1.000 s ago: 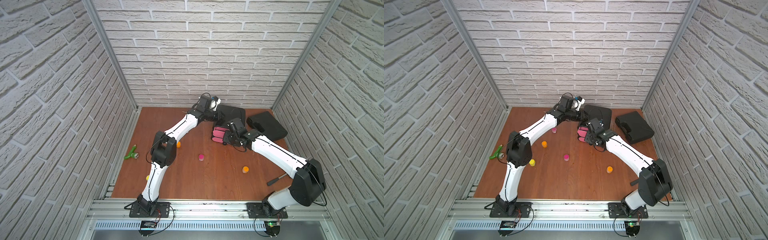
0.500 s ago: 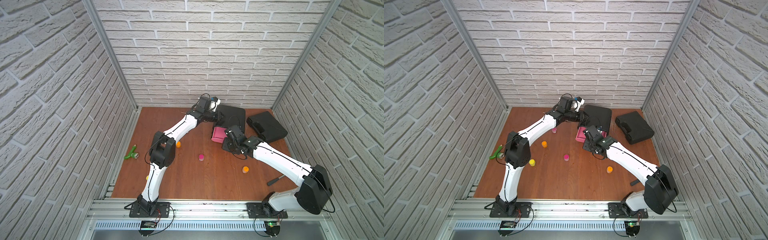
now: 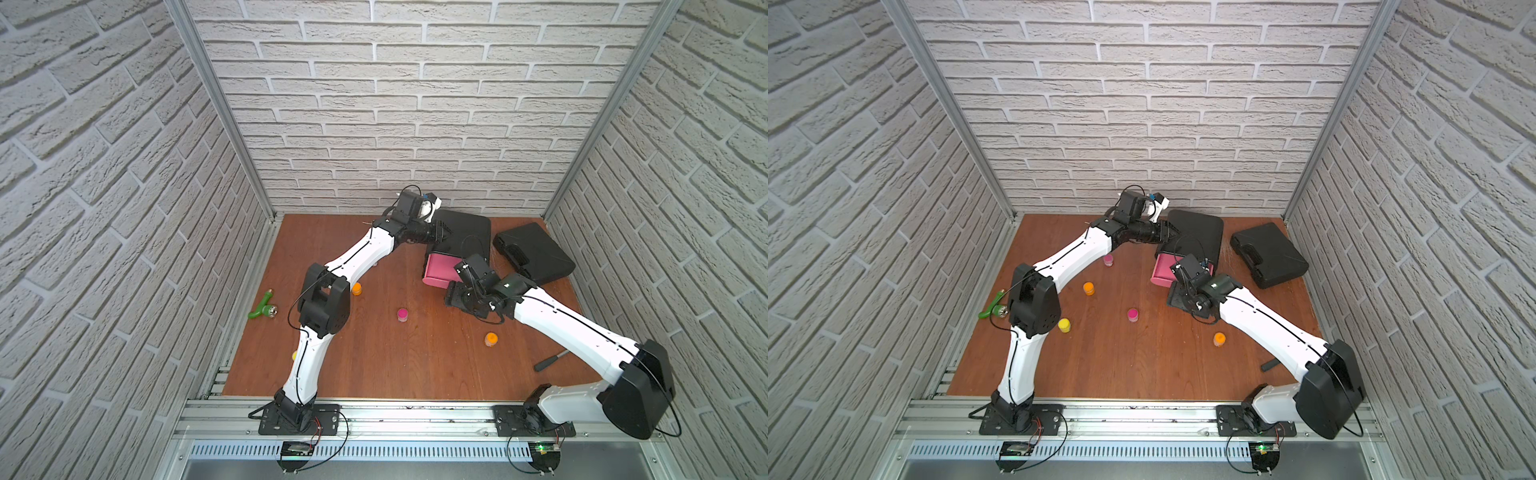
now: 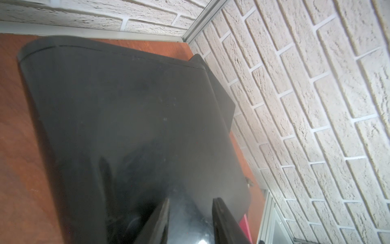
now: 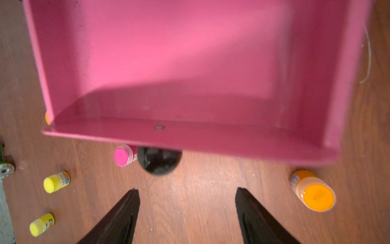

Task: Put the paint cans in the drawer according to color
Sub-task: Open the drawer in the storage box, then pick up the paint can at the center of the board.

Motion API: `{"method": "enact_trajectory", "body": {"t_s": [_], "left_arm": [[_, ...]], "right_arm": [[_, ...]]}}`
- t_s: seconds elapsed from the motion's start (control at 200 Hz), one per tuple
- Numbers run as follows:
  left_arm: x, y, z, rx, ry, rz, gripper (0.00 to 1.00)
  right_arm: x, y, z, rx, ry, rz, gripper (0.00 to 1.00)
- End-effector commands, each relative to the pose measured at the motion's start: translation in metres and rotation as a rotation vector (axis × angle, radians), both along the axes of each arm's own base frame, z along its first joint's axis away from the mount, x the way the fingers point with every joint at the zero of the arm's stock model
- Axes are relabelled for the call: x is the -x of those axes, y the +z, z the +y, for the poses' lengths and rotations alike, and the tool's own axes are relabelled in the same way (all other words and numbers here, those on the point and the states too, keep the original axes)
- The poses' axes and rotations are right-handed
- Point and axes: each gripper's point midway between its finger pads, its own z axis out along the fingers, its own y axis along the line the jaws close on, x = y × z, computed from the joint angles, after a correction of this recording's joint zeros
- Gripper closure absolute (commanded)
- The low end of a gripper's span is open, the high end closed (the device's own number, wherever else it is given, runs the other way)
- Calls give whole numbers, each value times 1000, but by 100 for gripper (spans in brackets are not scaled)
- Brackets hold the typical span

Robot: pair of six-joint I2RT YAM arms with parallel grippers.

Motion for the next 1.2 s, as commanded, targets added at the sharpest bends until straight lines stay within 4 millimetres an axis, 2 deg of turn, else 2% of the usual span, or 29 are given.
{"method": "enact_trajectory", "body": {"t_s": [0.0,0.1,0.21,0.25,0.435,0.635,0.835,1.015,1.115,1.195], "left_arm": [[7,0,22,-53,45,77,55],[10,18,34,-58,66,57,48],[14,26,56,-94,120,54,35],[16,26,68,-117,150,60,30],[23,17,142,-217,298,82,2],[41,2,230,-348,491,88,1],[68,-6,285,-427,613,82,2],[83,-13,302,-507,622,93,1],[86,-13,305,-518,623,90,1],[86,-13,306,-528,620,83,1]], "right_arm": [[36,25,-22,21,35,0,18],[61,27,-50,74,0,12,12],[81,13,-69,114,-34,43,5],[84,5,-70,115,-21,49,0],[83,-19,-82,207,-33,141,1],[68,-42,-87,236,-29,188,11],[60,-70,-106,213,-113,216,29],[56,-93,-103,160,-115,265,34],[54,-101,-96,138,-99,293,35],[56,-105,-99,158,-104,314,35]]}}
